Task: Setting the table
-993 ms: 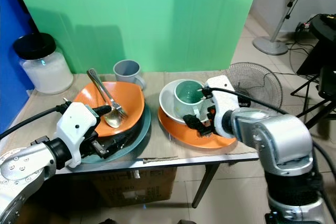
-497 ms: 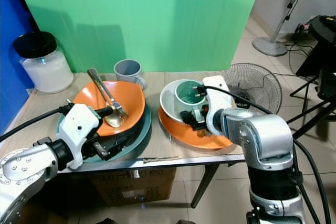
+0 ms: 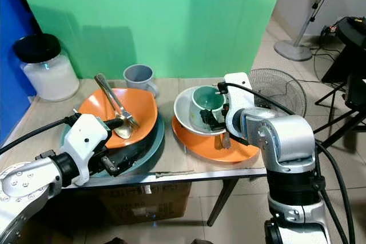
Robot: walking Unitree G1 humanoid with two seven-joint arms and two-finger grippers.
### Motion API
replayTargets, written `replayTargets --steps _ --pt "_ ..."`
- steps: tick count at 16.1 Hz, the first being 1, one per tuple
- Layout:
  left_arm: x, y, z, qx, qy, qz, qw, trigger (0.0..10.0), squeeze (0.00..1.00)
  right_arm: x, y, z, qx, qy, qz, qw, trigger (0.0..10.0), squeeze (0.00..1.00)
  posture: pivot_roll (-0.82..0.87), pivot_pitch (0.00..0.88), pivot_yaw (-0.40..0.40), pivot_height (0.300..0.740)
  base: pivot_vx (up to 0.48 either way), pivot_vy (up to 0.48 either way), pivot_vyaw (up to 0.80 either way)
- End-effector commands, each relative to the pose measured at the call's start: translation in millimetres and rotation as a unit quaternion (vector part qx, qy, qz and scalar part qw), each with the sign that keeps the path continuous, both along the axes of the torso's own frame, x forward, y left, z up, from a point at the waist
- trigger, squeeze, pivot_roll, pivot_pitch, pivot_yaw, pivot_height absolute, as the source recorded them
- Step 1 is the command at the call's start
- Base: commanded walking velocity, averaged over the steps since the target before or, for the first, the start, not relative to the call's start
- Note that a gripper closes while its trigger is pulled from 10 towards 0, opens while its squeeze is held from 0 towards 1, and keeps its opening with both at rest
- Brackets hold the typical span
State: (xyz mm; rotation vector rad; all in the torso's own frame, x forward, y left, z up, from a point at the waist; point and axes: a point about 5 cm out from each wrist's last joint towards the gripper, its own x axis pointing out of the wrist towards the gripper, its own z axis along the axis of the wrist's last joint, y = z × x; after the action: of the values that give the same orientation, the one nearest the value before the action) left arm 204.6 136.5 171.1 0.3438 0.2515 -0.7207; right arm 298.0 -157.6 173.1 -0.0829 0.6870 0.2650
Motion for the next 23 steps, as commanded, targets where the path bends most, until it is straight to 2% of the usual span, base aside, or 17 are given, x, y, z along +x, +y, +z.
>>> replayTargets --steps 1,4,5,7,8,16,23 --pt "-1.5 -3.4 1 0.002 0.001 -0.012 1.0 10.0 0.0 1.7 -1.0 -2 -0.008 -0.001 0.0 1.0 10.0 0.0 -0.06 0.0 -0.041 0.74 0.0 0.0 0.0" --pt "-0.6 -3.0 3 0.002 0.0 -0.014 1.0 10.0 0.0 2.5 4.7 -11 -0.009 0.011 0.013 1.0 9.8 0.0 -0.06 0.0 -0.039 0.74 0.0 0.0 0.0" --pt "-0.3 -2.9 3 0.002 -0.001 -0.014 1.0 10.0 0.0 3.4 5.7 -12 -0.008 0.013 0.014 1.0 7.4 0.0 -0.06 0.0 -0.04 0.74 0.0 0.0 0.0" --pt "0.2 -3.0 3 0.002 -0.002 -0.014 1.0 10.0 0.0 5.7 7.3 -15 -0.006 0.015 0.013 1.0 0.7 0.0 -0.06 0.0 -0.042 0.74 0.0 0.0 0.0" --pt "0.5 -3.2 3 0.002 -0.002 -0.014 1.0 10.0 0.0 6.5 7.4 -17 -0.007 0.016 0.014 1.0 0.0 0.0 -0.06 0.0 -0.043 0.74 0.0 0.0 0.0" --pt "0.6 -4.8 3 0.001 0.001 -0.018 1.0 10.0 0.0 9.5 6.5 -29 -0.012 0.031 0.009 0.999 0.0 0.0 -0.06 0.0 -0.044 0.74 0.0 0.0 0.0" --pt "2.0 -4.5 5 0.0 -0.004 -0.02 1.0 10.0 0.0 11.5 9.0 -27 -0.001 0.026 0.008 1.0 0.0 0.0 -0.07 0.0 -0.037 0.74 0.0 0.0 0.0"
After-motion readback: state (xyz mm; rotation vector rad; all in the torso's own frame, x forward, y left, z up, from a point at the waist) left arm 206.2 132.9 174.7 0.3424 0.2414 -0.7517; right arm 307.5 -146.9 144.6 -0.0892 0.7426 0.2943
